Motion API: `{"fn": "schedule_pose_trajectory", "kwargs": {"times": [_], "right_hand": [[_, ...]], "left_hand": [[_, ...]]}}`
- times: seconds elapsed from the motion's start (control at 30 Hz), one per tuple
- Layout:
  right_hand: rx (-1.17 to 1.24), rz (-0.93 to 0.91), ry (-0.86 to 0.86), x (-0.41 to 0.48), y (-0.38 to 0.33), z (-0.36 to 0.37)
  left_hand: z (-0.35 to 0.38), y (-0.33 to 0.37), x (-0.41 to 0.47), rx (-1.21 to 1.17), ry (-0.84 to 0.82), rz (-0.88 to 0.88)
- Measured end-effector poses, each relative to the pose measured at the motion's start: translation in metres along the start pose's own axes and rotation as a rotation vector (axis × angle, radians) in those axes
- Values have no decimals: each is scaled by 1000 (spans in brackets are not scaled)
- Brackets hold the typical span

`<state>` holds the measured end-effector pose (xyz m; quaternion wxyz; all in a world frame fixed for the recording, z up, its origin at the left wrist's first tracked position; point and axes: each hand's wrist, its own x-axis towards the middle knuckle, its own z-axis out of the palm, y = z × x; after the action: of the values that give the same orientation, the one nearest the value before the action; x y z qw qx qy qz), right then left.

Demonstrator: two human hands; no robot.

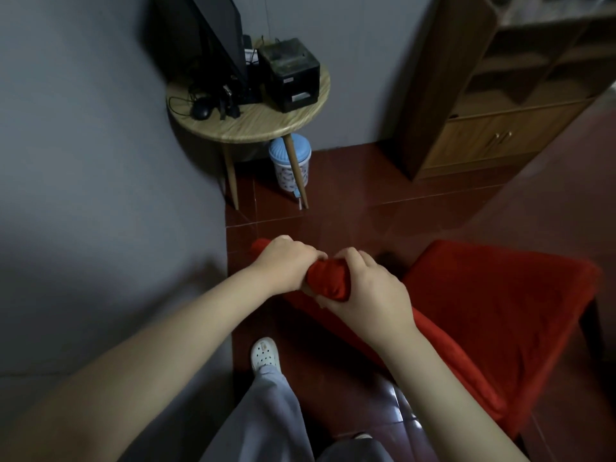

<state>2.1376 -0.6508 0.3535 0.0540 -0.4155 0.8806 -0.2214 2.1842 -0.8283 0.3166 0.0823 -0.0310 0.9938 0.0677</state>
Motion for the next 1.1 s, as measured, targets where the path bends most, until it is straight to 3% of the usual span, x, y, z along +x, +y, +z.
{"fn": "schedule_pose_trajectory", "kwargs": {"times": [0.27, 0.5, 0.63, 0.77, 0.87, 1.0, 1.1], "right_hand": [[35, 13, 56, -19, 13, -22], [-15, 10, 50, -31, 20, -35], [-19, 65, 15, -37, 15, -47], [-287, 56, -36, -37, -3, -50], [-513, 72, -166, -37, -6, -57], [-501, 77, -164, -54, 12, -83], [-466, 119, -125, -73, 23, -97]], "left_hand": [[6, 17, -7, -117, 138, 65], [14, 0, -17, -324, -26, 42], [10, 14, -14, -244, 4, 2], [2, 34, -15, -111, 47, -8], [-4, 53, -17, -70, 64, 38], [-5, 80, -20, -72, 109, 82], [1, 99, -25, -220, 185, 139]]}}
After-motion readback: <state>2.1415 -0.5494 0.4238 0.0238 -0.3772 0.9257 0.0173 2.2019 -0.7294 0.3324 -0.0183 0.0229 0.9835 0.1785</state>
